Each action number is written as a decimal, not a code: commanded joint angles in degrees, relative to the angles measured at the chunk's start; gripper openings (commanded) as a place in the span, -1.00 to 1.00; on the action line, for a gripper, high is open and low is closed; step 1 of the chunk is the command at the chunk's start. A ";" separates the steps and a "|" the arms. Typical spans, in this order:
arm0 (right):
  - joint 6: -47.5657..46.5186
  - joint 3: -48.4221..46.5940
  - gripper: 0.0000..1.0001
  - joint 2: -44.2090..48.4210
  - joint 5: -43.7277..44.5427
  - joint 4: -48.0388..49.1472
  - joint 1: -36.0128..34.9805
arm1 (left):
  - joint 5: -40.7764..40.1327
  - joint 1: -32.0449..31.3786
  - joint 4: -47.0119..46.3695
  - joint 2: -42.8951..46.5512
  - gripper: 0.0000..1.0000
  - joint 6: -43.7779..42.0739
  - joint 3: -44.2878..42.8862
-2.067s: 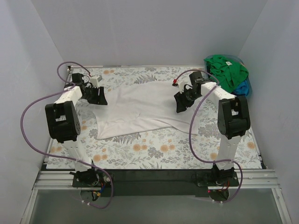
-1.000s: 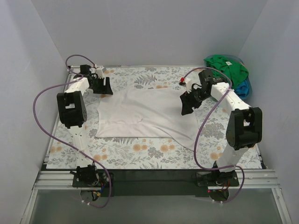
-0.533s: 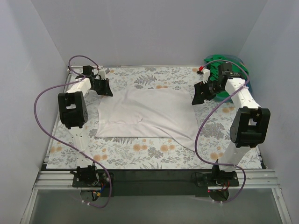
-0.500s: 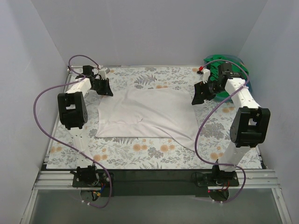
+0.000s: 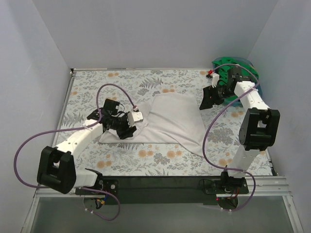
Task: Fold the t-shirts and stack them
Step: Flatten the tshirt out
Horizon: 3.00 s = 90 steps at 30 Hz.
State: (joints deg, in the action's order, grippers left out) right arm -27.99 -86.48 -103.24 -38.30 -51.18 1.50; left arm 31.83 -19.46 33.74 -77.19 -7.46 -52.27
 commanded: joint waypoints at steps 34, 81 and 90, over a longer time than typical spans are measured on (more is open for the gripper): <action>3.64 14.23 0.25 -2.14 3.32 9.52 -12.40 | 11.94 10.85 -9.65 -36.27 0.19 44.02 -28.23; 6.72 12.82 -0.14 -3.72 4.90 8.02 -8.44 | -31.13 -32.39 -18.44 -20.89 -0.14 20.91 -12.24; 6.72 14.67 -0.17 -3.63 5.61 8.64 -8.26 | -40.71 -36.26 -20.11 -27.13 -0.14 18.72 -13.03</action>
State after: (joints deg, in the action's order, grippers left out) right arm -21.52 -72.34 -107.28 -32.88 -43.03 -7.11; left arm -3.79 -55.44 15.77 -104.09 12.82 -64.95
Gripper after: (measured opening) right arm 0.417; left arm 0.428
